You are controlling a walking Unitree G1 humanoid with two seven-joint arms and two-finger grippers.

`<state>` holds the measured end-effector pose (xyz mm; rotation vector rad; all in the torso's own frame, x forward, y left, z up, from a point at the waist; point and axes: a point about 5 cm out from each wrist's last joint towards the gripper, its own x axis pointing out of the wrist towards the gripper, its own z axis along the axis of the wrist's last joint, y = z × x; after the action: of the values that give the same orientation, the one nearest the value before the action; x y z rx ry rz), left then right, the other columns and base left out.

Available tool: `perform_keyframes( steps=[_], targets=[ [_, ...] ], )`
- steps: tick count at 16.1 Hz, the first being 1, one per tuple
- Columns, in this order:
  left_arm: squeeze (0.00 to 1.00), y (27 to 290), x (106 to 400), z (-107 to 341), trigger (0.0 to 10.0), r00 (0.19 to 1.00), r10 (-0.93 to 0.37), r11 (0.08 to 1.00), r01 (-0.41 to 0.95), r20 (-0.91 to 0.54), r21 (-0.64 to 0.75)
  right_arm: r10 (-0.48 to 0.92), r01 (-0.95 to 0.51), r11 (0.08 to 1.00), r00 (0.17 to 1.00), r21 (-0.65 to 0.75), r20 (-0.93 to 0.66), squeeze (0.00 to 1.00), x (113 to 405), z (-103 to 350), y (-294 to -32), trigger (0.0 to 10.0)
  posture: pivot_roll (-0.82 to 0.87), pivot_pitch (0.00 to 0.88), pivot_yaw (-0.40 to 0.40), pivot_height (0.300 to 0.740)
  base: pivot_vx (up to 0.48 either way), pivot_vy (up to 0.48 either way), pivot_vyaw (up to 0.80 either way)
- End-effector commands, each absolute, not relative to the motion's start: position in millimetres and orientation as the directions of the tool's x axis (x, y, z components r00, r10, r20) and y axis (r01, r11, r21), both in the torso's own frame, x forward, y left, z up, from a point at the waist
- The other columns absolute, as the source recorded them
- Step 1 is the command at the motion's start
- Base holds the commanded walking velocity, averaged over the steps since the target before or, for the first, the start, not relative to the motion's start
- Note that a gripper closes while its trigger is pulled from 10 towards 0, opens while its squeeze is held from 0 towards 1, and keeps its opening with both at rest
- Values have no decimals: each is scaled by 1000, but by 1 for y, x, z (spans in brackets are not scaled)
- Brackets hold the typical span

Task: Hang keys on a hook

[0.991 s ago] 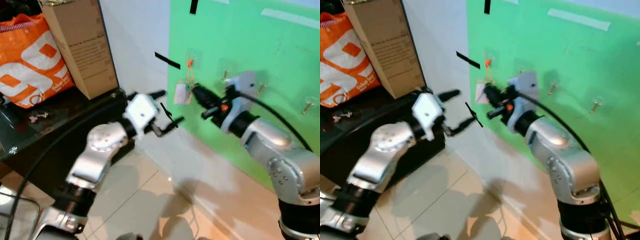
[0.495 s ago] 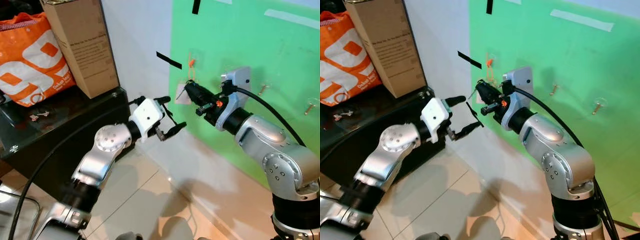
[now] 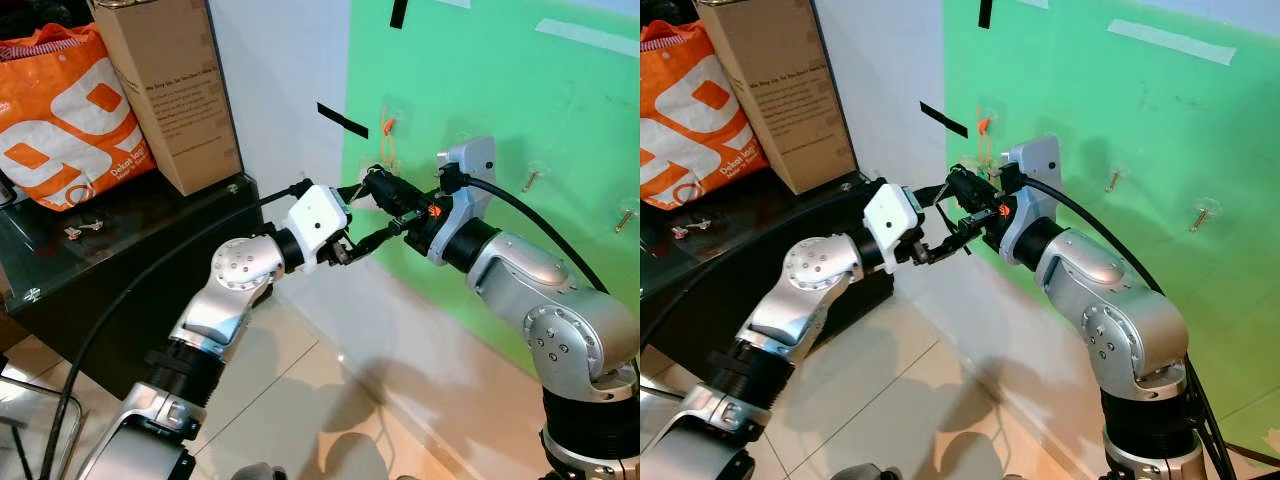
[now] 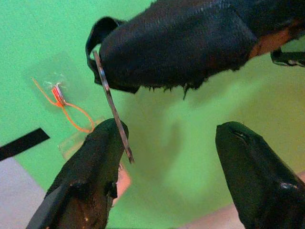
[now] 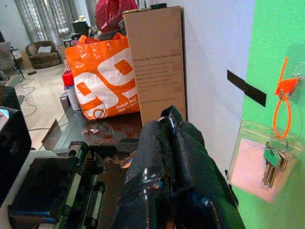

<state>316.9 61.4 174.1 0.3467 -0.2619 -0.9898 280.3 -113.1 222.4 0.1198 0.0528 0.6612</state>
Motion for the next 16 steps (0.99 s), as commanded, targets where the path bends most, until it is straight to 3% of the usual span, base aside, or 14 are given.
perform_keyframes(
  steps=[1, 11, 13, 14, 16],
  targets=[
    [0, 60, 320, 180, 0, 530, -844, 508, 746, 78, 431, 631, -626, 768, 776, 135, 6, 0, 277, 226, -114, 10000, -89, 0, 41, 740, 0, 0, 0],
    [0, 56, 317, 181, 0, 562, -818, 552, 706, 124, 444, 633, -625, 764, 774, 162, -2, 0, 276, 220, -116, 10000, -85, 0, 36, 740, 0, 0, 0],
    [0, 60, 317, 181, 7412, 589, -798, 575, 682, 128, 452, 623, -614, 773, 782, 159, -15, 0, 277, 216, -119, 10000, -84, 0, 36, 740, 0, 0, 0],
    [0, 62, 316, 181, 10000, 611, -781, 596, 663, 132, 453, 619, -609, 777, 785, 162, -19, 0, 278, 215, -119, 10000, -84, 0, 36, 740, 0, 0, 0],
    [0, 69, 311, 179, 10000, 648, -748, 639, 643, 145, 422, 616, -604, 779, 788, 171, -24, 0, 278, 213, -120, 10000, -77, 0, 31, 740, 0, 0, 0]
  ],
)
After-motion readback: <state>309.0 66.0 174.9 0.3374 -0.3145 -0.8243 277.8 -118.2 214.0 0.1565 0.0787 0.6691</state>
